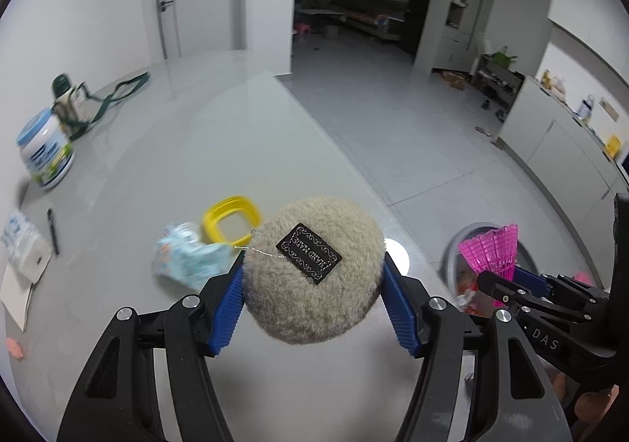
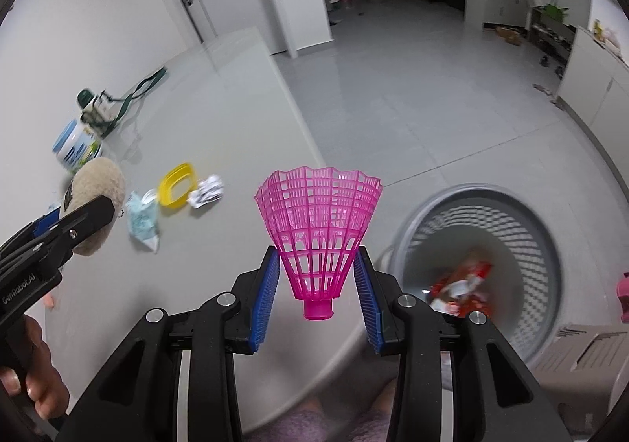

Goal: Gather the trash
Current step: 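Carry the ball and shuttlecock over the wastebasket and open both tools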

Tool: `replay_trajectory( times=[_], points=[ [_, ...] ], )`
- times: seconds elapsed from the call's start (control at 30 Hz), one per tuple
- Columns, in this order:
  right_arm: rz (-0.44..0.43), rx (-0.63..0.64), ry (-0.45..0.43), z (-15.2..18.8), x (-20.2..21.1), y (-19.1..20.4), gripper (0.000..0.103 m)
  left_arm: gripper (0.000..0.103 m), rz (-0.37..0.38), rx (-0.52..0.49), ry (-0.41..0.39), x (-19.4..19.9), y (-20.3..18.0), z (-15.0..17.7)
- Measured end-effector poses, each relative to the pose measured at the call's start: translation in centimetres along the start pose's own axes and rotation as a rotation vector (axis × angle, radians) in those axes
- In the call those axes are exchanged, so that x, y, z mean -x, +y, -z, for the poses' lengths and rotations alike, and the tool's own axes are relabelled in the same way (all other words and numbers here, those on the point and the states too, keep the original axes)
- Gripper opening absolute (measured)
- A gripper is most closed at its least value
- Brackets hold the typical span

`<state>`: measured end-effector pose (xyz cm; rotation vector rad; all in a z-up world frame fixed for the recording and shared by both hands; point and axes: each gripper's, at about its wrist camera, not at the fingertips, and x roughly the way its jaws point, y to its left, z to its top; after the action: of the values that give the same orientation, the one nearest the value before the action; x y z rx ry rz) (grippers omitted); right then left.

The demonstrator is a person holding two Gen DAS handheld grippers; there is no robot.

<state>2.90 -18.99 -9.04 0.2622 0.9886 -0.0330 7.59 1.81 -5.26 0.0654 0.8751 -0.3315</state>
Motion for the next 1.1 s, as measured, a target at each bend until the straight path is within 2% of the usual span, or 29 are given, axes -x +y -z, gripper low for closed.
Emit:
replay_trajectory(
  times=[0.33, 0.6, 0.87, 1.1],
  points=[
    [0.043, -0.054, -0.019, -0.2, 3.7, -8.1, 0.038, 0.062, 0.060, -0.072, -0.021, 0.2, -8.0, -2.3],
    [0.085, -0.091, -0.096, -1.5, 6.8, -13.2, 0.038, 0.062, 0.103, -0.126, -0.067, 0.4, -13.2, -4.6],
    [0.109, -0.129, -0.134, -2.5, 8.4, -16.8, 0.038, 0.062, 0.131, -0.155, -0.053, -0.3, -15.2, -6.4],
    [0.138, -0.217, -0.206, -1.7, 10.4, -20.2, 0.038, 0.062, 0.116, -0.209, -0.086, 1.1, -16.4, -8.6]
  ],
)
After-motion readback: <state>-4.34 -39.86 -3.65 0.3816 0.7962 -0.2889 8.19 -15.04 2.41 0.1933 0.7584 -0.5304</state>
